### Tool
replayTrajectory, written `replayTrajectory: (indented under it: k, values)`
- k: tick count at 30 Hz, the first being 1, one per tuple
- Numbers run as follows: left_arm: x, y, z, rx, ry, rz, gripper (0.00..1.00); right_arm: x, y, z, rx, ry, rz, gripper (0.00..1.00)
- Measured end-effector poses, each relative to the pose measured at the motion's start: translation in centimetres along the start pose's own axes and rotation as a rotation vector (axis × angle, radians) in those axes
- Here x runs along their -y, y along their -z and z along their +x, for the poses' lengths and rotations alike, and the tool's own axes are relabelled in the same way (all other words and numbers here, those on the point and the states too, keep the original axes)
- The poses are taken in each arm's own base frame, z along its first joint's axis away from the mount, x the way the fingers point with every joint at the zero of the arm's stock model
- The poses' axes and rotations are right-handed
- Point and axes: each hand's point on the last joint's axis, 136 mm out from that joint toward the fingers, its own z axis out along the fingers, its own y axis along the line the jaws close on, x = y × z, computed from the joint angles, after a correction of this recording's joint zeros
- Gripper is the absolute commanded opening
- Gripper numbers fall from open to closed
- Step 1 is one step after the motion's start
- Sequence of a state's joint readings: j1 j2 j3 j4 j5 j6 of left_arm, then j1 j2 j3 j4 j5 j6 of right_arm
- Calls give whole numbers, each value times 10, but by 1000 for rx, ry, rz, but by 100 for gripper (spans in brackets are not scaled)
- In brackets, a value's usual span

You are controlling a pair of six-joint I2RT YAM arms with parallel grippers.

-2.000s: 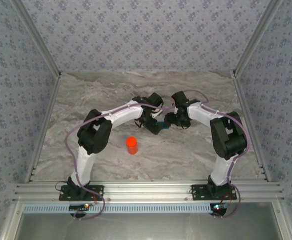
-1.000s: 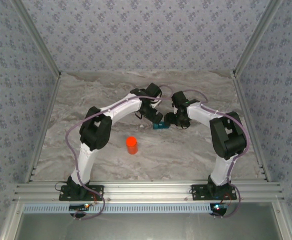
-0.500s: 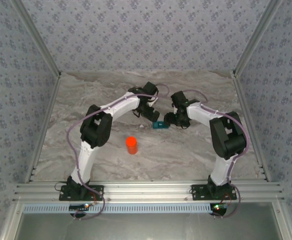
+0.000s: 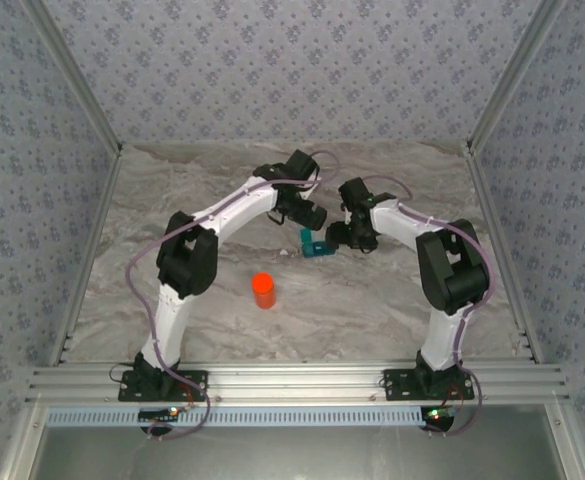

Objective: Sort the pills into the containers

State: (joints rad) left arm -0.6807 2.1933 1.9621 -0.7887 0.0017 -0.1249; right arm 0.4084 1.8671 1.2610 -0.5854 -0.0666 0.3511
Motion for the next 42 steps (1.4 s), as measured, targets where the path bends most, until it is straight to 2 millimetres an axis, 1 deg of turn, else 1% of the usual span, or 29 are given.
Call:
replayTrajectory:
  k: [6, 10, 13, 16, 18, 20, 21, 24, 27, 31, 33, 35, 38, 42]
  values:
    - [2, 50, -21, 114, 1, 7, 98, -5, 14, -10, 11, 3, -1, 78]
    - [-6, 76, -16, 160, 28, -10, 98, -7, 31, -16, 45, 8, -2, 78]
    - [-20, 92, -8, 200, 85, -31, 98, -14, 54, -19, 94, 26, -10, 78]
    - [-47, 109, 4, 252, 179, -58, 98, -32, 82, -20, 153, 68, -33, 78]
    - [-71, 122, 15, 288, 258, -83, 98, -50, 100, -19, 187, 104, -58, 78]
    - [-93, 134, 26, 327, 332, -102, 98, -68, 113, -16, 212, 142, -84, 78]
    - [-106, 142, 33, 347, 373, -115, 98, -79, 118, -13, 219, 166, -100, 78]
    - [-137, 156, 53, 393, 476, -139, 98, -109, 128, -2, 221, 232, -137, 78]
    - [-160, 162, 76, 418, 574, -141, 98, -141, 136, 10, 215, 304, -171, 79]
    - [-183, 158, 112, 420, 716, -124, 98, -183, 141, 28, 196, 396, -209, 80]
    - [-192, 152, 129, 415, 786, -111, 98, -201, 139, 38, 179, 439, -214, 81]
    - [-196, 145, 142, 405, 835, -95, 98, -213, 132, 48, 157, 474, -208, 82]
    - [-195, 138, 150, 389, 873, -65, 98, -221, 115, 62, 109, 510, -177, 83]
    - [-191, 135, 147, 400, 881, -26, 98, -223, 88, 79, 36, 546, -130, 83]
